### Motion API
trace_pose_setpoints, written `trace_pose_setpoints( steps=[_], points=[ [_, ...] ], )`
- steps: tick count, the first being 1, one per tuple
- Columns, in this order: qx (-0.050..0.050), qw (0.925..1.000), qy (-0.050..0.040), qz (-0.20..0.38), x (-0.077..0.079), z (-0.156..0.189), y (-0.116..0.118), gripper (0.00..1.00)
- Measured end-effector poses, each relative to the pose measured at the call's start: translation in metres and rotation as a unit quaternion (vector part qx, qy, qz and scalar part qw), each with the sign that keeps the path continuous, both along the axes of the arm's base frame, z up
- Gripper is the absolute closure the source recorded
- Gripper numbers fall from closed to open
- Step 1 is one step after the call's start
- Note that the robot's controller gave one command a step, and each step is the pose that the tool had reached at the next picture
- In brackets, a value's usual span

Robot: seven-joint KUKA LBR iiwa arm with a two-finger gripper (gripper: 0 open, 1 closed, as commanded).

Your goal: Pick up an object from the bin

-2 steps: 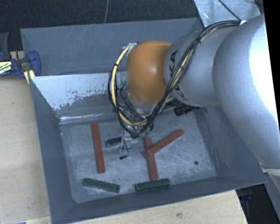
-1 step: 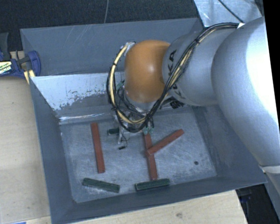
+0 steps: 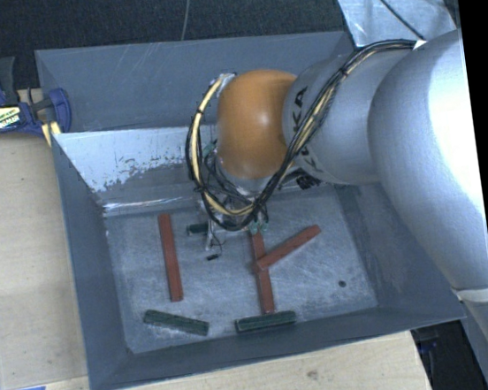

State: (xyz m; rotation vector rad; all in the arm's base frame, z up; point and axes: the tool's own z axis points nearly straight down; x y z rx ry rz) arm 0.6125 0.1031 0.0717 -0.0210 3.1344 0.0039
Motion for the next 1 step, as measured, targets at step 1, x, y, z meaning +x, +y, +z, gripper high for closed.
trace_pose_setpoints(
  steps=[1],
  points=[
    [0.0, 0.9999, -0.0016, 0.011, -0.0374, 0.1792, 0.0291, 1.0]
  ],
)
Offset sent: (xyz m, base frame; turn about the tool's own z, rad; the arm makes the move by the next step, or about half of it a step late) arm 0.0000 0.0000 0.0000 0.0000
